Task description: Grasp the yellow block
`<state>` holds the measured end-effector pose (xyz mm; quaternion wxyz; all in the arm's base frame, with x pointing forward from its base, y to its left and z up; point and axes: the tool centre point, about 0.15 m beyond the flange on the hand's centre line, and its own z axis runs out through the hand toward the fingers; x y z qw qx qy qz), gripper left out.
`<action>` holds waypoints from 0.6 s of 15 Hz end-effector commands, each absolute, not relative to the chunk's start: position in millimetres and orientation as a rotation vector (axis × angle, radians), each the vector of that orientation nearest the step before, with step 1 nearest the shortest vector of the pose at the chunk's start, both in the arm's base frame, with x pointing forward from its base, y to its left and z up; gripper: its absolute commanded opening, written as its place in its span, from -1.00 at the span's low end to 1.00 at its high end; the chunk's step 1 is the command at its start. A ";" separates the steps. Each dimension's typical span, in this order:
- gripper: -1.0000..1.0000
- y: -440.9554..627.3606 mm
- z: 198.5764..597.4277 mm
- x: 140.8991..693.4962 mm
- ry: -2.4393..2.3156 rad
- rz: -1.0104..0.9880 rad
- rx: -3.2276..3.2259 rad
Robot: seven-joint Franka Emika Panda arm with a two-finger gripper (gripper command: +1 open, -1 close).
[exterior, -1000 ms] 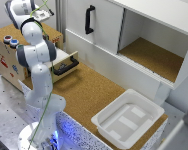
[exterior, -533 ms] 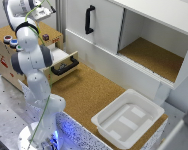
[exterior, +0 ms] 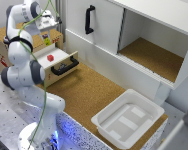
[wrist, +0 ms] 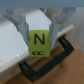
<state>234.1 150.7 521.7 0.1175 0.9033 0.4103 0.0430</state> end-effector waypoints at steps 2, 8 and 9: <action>-1.00 10.4 477.6 249.8 0.925 0.285 2.861; -1.00 -65.6 483.7 245.1 0.622 0.116 2.889; -1.00 -76.3 479.6 240.6 0.577 0.081 2.908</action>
